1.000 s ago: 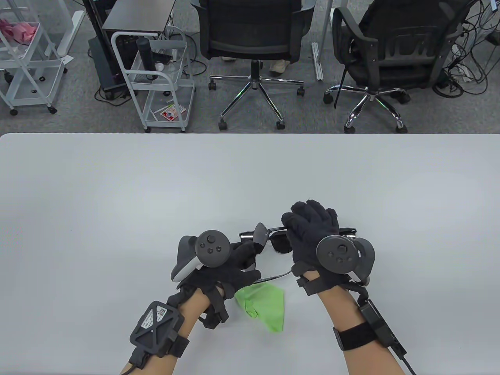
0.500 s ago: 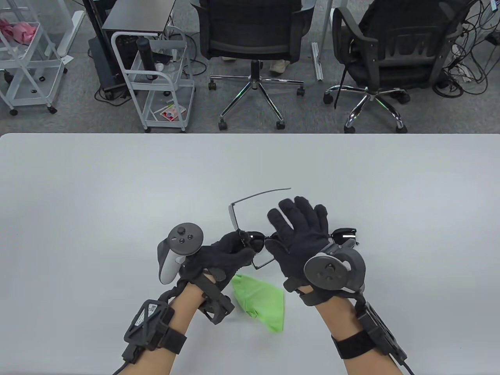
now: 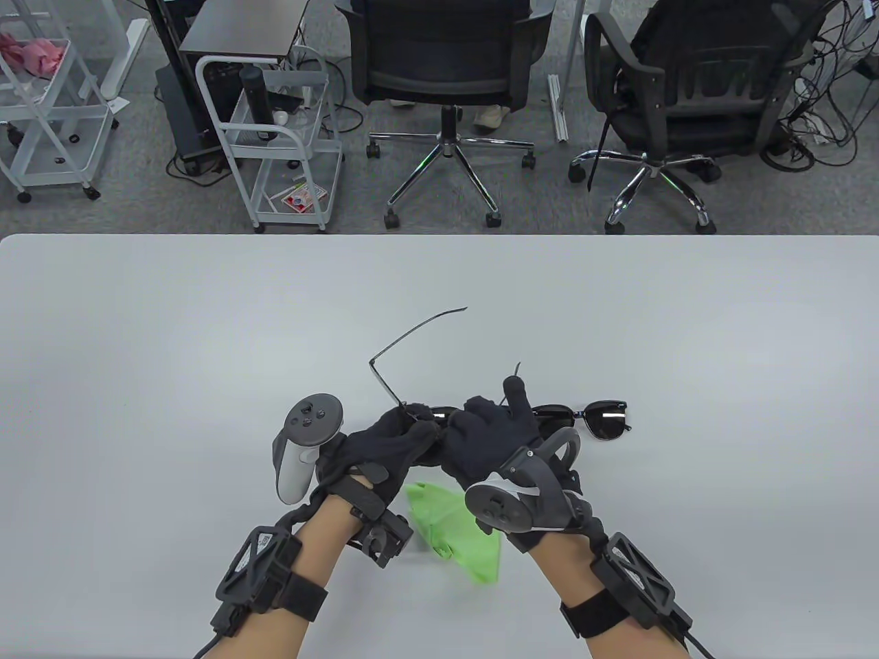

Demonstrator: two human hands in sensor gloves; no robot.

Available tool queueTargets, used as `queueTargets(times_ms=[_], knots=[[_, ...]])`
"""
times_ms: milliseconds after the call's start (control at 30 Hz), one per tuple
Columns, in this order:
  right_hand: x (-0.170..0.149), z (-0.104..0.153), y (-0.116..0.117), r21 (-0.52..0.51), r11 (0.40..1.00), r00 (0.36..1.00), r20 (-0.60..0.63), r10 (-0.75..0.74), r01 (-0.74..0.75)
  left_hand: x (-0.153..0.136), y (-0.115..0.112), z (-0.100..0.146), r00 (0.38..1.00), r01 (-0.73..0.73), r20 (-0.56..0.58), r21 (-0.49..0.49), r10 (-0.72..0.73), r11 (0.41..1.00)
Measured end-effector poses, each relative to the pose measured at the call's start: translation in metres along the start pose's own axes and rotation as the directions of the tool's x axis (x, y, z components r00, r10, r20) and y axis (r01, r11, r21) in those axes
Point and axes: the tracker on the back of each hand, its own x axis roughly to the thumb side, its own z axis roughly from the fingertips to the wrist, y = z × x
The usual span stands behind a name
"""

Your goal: Dust sunglasses

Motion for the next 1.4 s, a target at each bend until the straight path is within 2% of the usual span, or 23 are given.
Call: queueTargets(times_ms=[100, 167, 200, 267, 333, 367, 433, 467, 500, 567, 733, 800, 1000, 1233, 1333, 1400], knots=[[-0.017, 0.002, -0.004, -0.022, 0.999, 0.997, -0.060, -0.040, 0.039, 0.007, 0.008, 0.005, 0.970, 0.240, 0.001, 0.137, -0.242, 0.961], [-0.033, 0.007, -0.005, -0.042, 0.991, 0.982, -0.131, -0.133, 0.129, 0.017, 0.018, 0.012, 0.904, 0.406, 0.012, 0.281, -0.427, 0.869], [-0.043, 0.009, -0.005, -0.054, 0.979, 0.964, -0.172, -0.202, 0.196, 0.023, 0.023, 0.019, 0.860, 0.463, 0.012, 0.398, -0.509, 0.792], [-0.057, 0.012, -0.005, -0.052, 0.952, 0.931, -0.203, -0.305, 0.300, 0.033, 0.027, 0.028, 0.825, 0.471, 0.049, 0.490, -0.563, 0.733], [-0.066, 0.013, -0.004, -0.017, 0.924, 0.904, -0.204, -0.377, 0.381, 0.040, 0.025, 0.031, 0.785, 0.492, 0.101, 0.499, -0.612, 0.714], [-0.070, 0.013, -0.002, 0.014, 0.903, 0.885, -0.203, -0.419, 0.430, 0.045, 0.020, 0.033, 0.717, 0.556, 0.124, 0.492, -0.686, 0.669], [-0.073, 0.013, 0.003, 0.085, 0.875, 0.871, -0.184, -0.456, 0.476, 0.050, 0.006, 0.034, 0.507, 0.710, 0.099, 0.516, -0.856, 0.479], [-0.073, 0.014, 0.005, 0.128, 0.866, 0.871, -0.177, -0.459, 0.483, 0.051, -0.004, 0.034, 0.336, 0.788, 0.066, 0.527, -0.940, 0.319], [-0.073, 0.014, 0.007, 0.153, 0.859, 0.869, -0.175, -0.464, 0.489, 0.051, -0.014, 0.034, 0.199, 0.824, 0.047, 0.533, -0.979, 0.193], [-0.072, 0.013, 0.008, 0.173, 0.853, 0.868, -0.169, -0.467, 0.493, 0.049, -0.029, 0.031, 0.064, 0.850, 0.031, 0.521, -0.997, 0.071], [-0.071, 0.013, 0.006, 0.181, 0.842, 0.860, -0.161, -0.484, 0.508, 0.048, -0.043, 0.028, -0.120, 0.824, -0.020, 0.556, -0.993, -0.111], [-0.071, 0.013, 0.006, 0.184, 0.839, 0.858, -0.162, -0.488, 0.512, 0.047, -0.044, 0.029, -0.159, 0.809, -0.031, 0.569, -0.987, -0.148], [-0.073, 0.014, 0.003, 0.163, 0.842, 0.856, -0.163, -0.491, 0.514, 0.050, -0.041, 0.030, -0.203, 0.775, -0.078, 0.596, -0.976, -0.208], [-0.077, 0.017, 0.005, 0.148, 0.835, 0.844, -0.183, -0.504, 0.531, 0.053, -0.039, 0.032, -0.202, 0.766, -0.071, 0.610, -0.977, -0.203], [-0.076, 0.018, 0.001, 0.089, 0.873, 0.870, -0.179, -0.460, 0.480, 0.052, -0.037, 0.031, -0.188, 0.772, -0.082, 0.603, -0.979, -0.199], [-0.074, 0.020, -0.007, -0.018, 0.925, 0.915, -0.140, -0.379, 0.380, 0.052, -0.031, 0.030, -0.155, 0.782, -0.113, 0.594, -0.982, -0.191]])
